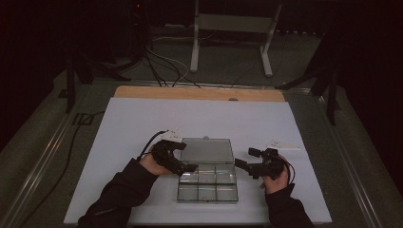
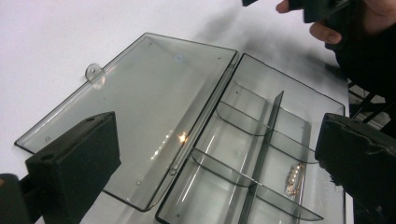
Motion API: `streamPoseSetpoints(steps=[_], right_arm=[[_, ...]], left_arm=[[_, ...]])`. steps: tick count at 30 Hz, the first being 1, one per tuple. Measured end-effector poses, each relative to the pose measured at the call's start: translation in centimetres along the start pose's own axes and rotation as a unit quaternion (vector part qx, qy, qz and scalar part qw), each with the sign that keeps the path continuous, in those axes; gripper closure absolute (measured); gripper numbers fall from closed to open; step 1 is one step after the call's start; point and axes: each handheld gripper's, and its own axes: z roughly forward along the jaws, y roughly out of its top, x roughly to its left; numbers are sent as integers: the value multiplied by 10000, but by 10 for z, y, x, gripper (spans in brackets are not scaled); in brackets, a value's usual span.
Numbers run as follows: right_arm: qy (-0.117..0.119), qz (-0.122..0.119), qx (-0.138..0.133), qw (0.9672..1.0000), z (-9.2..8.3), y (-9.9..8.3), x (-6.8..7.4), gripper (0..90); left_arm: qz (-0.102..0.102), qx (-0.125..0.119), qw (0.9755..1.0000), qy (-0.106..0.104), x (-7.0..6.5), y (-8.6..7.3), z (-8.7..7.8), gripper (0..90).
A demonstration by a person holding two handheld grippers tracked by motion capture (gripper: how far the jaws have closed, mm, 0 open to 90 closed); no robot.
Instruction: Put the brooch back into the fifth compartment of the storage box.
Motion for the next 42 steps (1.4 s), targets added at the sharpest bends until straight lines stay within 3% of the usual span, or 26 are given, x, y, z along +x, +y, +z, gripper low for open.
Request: streamPoseSetpoints(steps=[11, 20, 25, 34, 36, 38, 42], right_arm=[[6, -18, -4, 10000, 0, 0, 1, 21], [6, -26, -4, 10000, 0, 0, 1, 21], [6, -15, -3, 10000, -1, 0, 0, 21], [10, -14, -2, 10000, -1, 0, 0, 21], [11, -25, 5, 10000, 0, 0, 1, 21], [17, -42, 9, 10000, 1, 0, 1, 21], [28, -51, 24, 10000, 2, 0, 1, 21]], left_arm=[[-461, -57, 9986, 235, 17, -8, 2, 18], [-820, -105, 9963, 253, 26, -15, 6, 18], [-1087, -156, 9937, 217, 30, -17, 7, 18], [-1275, -134, 9914, 276, 33, -19, 9, 18], [-1357, -209, 9902, 261, 34, -19, 9, 19], [-1541, -297, 9874, 193, 37, -20, 7, 18], [-1760, -297, 9838, 158, 41, -22, 6, 18]])
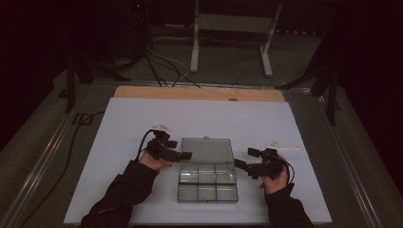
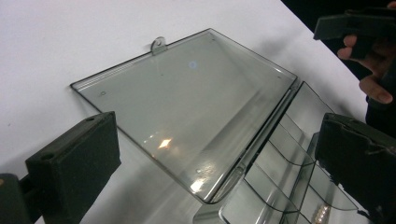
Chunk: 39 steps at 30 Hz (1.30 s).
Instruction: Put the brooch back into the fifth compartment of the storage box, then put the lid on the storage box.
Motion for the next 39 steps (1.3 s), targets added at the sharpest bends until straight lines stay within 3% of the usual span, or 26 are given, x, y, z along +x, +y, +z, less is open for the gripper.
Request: streamPoseSetpoints(steps=[5, 8, 15, 22, 26, 30, 39], right_arm=[[9, -13, 23, 10000, 1, 0, 1, 21], [9, 0, 22, 10000, 1, 0, 1, 21], [11, -14, 27, 10000, 2, 0, 1, 21], [16, 1, 31, 10000, 2, 0, 1, 21], [12, -4, 29, 10000, 2, 0, 0, 21], [8, 11, 32, 10000, 1, 0, 0, 21], [-4, 19, 27, 10000, 0, -1, 0, 21]], left_arm=[[-182, 40, 9998, 58, 2, -1, 1, 19], [-292, 59, 9993, 219, 4, -1, 2, 27], [-602, 12, 9981, 108, 9, -2, 0, 56], [-613, 75, 9981, 35, 9, -2, 3, 82], [-723, 86, 9973, -65, 10, -2, 4, 99], [-749, 138, 9971, -78, 10, -3, 7, 166], [-892, 242, 9957, -98, 13, -5, 11, 192]])
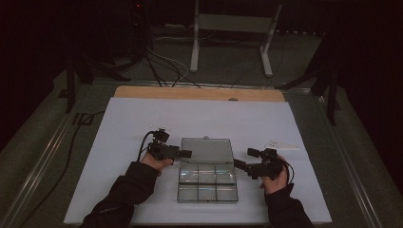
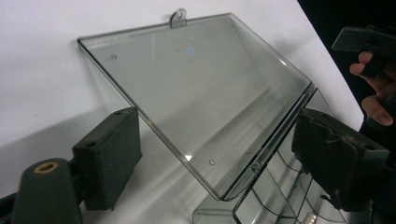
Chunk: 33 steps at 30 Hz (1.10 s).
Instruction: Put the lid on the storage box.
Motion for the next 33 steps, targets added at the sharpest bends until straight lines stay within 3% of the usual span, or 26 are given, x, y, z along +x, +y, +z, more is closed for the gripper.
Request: streamPoseSetpoints(steps=[16, 26, 33], right_arm=[[1, 5, -1, 10000, 0, 0, 0, 21], [0, 4, -15, 10000, -1, 0, 0, 21], [-3, 9, -16, 10000, -1, 1, 0, 21]], left_arm=[[-295, 211, 9993, 98, 12, -5, 5, 319], [-476, 197, 9986, -152, 17, -9, 9, 436], [-465, 184, 9985, -234, 17, -9, 8, 514]])
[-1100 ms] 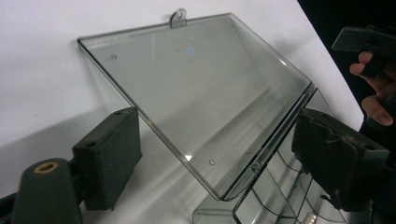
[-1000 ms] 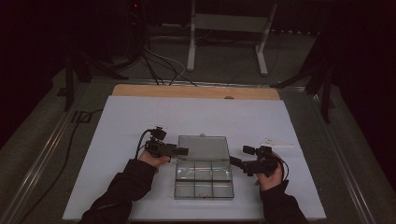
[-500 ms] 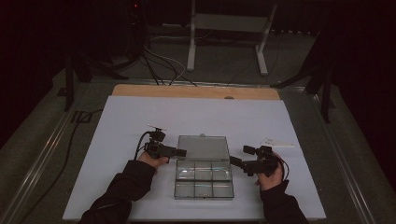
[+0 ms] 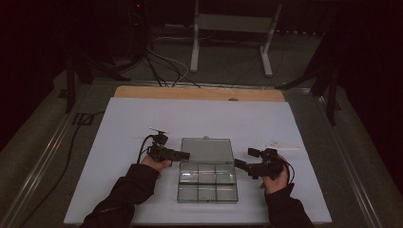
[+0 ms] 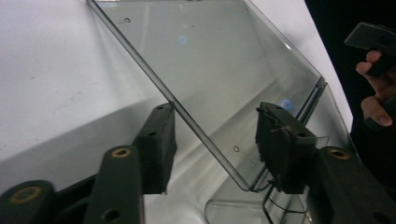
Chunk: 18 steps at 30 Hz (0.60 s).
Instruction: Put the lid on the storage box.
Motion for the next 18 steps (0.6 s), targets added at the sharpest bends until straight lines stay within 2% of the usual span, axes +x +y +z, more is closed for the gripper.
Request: streamPoseSetpoints(steps=[6, 18], right_arm=[[-2, 0, 2, 10000, 0, 0, 0, 21], [-4, -10, -8, 10000, 0, 0, 0, 21]], left_arm=[[-9, -7, 10000, -46, 1, 0, 0, 529], [182, -101, 9998, -64, -2, 0, -4, 599]])
